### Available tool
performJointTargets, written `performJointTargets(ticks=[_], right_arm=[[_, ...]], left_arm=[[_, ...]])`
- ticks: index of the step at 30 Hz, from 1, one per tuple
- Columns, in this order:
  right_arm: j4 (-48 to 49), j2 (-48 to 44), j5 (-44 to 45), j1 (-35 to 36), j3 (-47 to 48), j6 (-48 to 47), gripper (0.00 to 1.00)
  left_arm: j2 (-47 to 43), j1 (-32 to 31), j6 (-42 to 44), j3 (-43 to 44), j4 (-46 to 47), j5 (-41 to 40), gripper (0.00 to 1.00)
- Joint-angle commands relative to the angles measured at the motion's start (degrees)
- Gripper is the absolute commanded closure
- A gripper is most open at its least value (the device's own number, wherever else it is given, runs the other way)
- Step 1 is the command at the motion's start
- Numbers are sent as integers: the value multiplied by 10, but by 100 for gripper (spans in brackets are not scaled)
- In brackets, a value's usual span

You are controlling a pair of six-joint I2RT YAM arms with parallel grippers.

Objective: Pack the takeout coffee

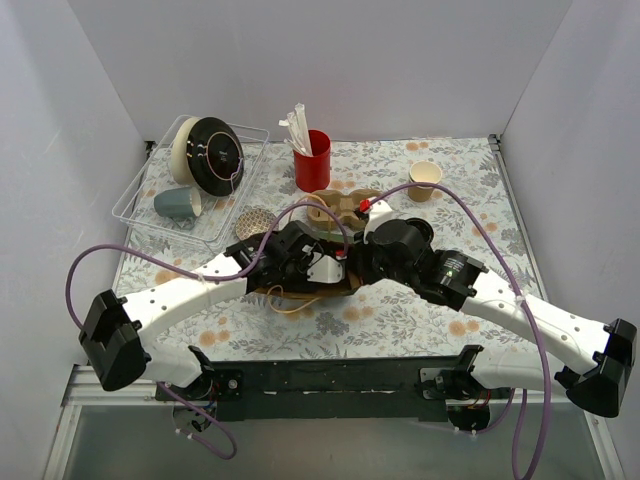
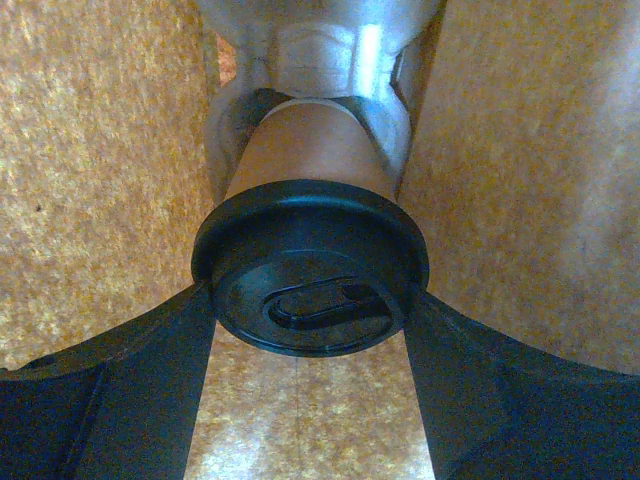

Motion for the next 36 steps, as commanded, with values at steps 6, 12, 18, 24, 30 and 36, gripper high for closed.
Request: performJointTargets(ticks=[6,12,18,24,30,36], right_arm=[[58,-9,-24,1,-18,-40,99],[71,-42,-32,0,-63,-69,99],[72,-44,-38,0,-73,-80,99],[67,-49,-37,1,-76,-86,99],[73,-65,-36,0,-90,-85,99],[78,-65,-47,0,-96,-93,99]], left_arm=[[-35,15,-7,-11,50,58,100],[-33,15,-28,9,34,66,100],[-25,15,-23,20,25,79,100],[-23,15,-23,31,18,112,100],[-19,15,-25,32,-8,105,100],[-39,15,-15,-19,70,46,100]])
